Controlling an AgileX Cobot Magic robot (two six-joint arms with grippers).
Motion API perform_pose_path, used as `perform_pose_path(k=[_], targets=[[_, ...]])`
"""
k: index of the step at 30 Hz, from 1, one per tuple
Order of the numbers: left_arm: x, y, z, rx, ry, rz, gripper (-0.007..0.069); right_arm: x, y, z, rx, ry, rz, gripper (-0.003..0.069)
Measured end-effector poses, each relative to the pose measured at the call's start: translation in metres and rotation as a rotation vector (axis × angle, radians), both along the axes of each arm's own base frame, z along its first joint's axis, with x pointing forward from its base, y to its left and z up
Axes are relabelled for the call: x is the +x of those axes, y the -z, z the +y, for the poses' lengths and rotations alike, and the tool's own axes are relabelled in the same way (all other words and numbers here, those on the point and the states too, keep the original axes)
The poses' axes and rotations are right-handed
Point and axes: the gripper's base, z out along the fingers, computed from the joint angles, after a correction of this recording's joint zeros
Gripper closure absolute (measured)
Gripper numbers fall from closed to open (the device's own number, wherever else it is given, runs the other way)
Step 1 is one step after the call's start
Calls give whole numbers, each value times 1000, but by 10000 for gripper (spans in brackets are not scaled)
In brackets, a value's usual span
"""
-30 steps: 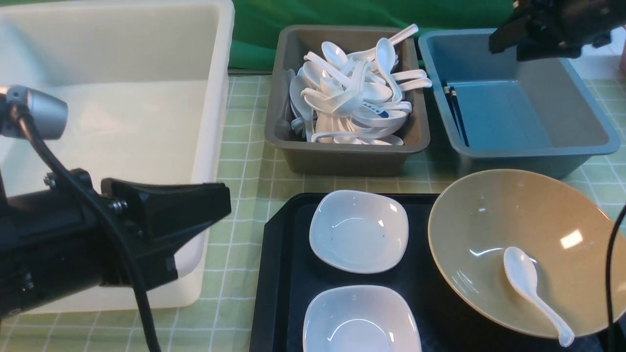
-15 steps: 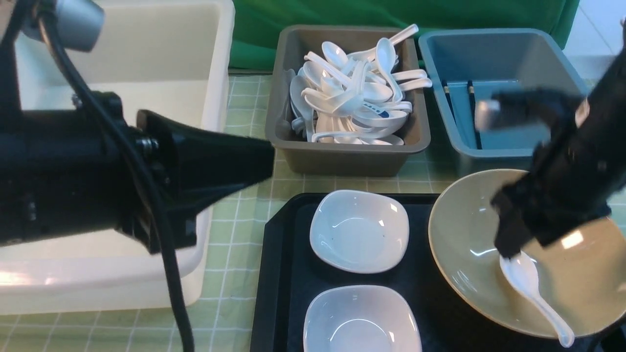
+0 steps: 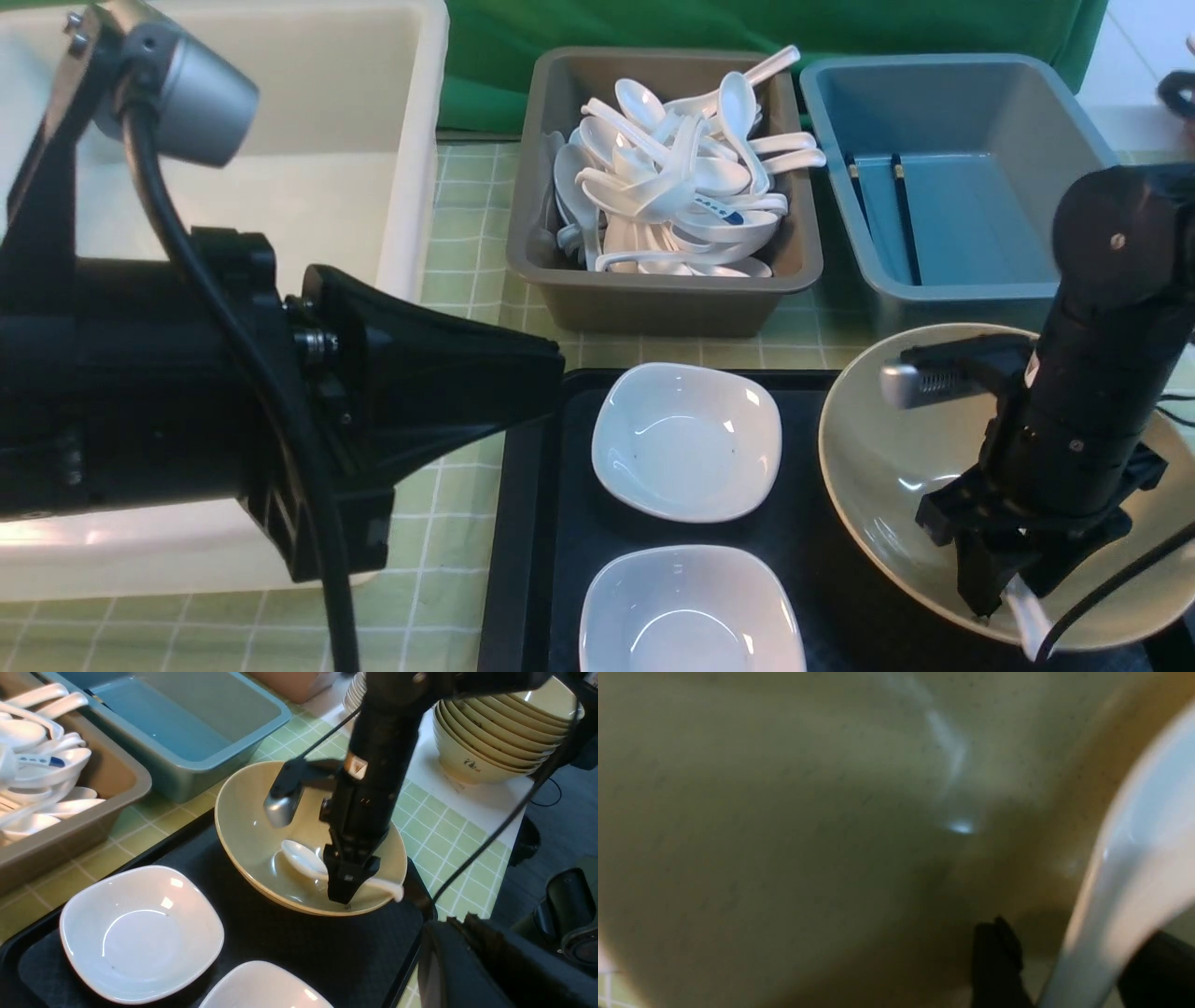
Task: On green table put chopsticks spoon bowls plates into blue grey white boxes.
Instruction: 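Reach down and grasp the white spoon resting in the bowl with the right gripper, then place the white spoon into the bin of spoons with the right gripper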
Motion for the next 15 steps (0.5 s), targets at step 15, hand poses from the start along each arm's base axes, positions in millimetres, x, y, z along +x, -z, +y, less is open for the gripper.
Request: perform_pose_path(k=[15], targets=[[0,0,0,2,2,-4,626,33,-64,9,63,-70,-220,506]])
